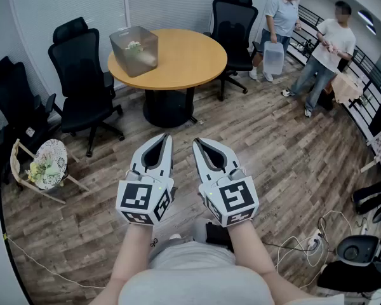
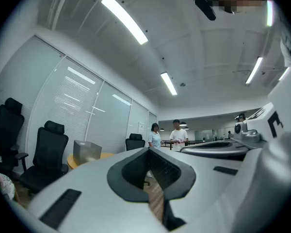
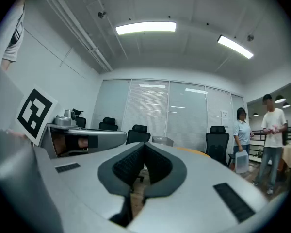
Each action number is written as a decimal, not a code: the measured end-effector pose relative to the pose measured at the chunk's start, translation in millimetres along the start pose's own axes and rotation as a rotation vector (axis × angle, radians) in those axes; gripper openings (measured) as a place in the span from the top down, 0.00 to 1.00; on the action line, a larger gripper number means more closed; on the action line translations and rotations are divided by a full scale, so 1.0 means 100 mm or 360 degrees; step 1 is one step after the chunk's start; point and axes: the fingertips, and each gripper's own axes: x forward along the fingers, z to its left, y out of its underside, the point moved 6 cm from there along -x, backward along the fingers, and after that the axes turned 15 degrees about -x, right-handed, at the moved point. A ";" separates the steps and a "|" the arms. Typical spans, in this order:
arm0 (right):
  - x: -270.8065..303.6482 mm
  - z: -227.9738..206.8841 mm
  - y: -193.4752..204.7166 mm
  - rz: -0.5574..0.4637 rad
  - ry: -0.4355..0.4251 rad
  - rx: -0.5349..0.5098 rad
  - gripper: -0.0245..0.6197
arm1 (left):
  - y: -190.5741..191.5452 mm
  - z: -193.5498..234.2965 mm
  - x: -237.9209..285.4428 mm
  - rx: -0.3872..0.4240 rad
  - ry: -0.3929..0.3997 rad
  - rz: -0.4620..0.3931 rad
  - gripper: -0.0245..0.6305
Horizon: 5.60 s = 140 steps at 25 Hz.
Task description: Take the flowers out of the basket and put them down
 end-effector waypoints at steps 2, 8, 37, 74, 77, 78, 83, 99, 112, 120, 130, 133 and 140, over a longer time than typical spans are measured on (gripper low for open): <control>0.05 -0.01 0.01 0.0009 0.0000 0.0009 0.93 | -0.02 0.04 0.03 -0.0011 -0.0008 0.0001 0.96; 0.25 -0.16 0.13 -0.0018 0.0020 0.0056 0.93 | -0.03 0.14 0.25 0.0028 -0.0036 0.0015 0.96; 1.88 -1.99 1.25 -0.0162 -0.0367 0.0178 0.93 | 0.33 0.61 2.71 -0.0002 -0.0393 -0.0025 0.96; 4.22 -2.00 1.37 -0.0166 -0.0424 0.0201 0.93 | -0.26 2.66 3.75 0.0005 -0.0484 -0.0104 0.96; 4.55 -1.94 1.33 -0.0149 -0.0419 0.0189 0.93 | -0.38 2.98 3.86 0.0005 -0.0467 -0.0094 0.96; 4.67 -1.92 1.32 -0.0140 -0.0417 0.0188 0.93 | -0.42 3.08 3.89 0.0004 -0.0463 -0.0090 0.96; 5.21 -1.83 1.27 -0.0092 -0.0384 0.0228 0.93 | -0.62 3.56 4.03 0.0005 -0.0444 -0.0066 0.96; 6.10 -1.76 1.31 -0.0050 -0.0404 0.0247 0.93 | -0.86 4.47 4.26 -0.0037 -0.0472 -0.0059 0.96; 7.06 -2.32 1.45 -0.0128 -0.0530 0.0300 0.93 | -1.05 4.95 5.01 0.0022 -0.0602 -0.0105 0.96; 7.53 -2.53 1.55 -0.0084 -0.0629 0.0268 0.93 | -1.19 5.21 5.33 0.0027 -0.0675 -0.0166 0.96; 7.99 -2.39 1.54 -0.0035 -0.0761 0.0233 0.69 | -1.28 5.53 5.39 0.0023 -0.0706 -0.0174 0.96; 8.13 -2.37 1.49 -0.0022 -0.0733 0.0209 0.68 | -1.36 5.68 5.41 0.0022 -0.0672 -0.0168 0.96; 8.58 -2.32 1.41 0.0089 -0.0688 0.0174 0.55 | -1.66 6.09 5.48 0.0030 -0.0564 -0.0145 0.96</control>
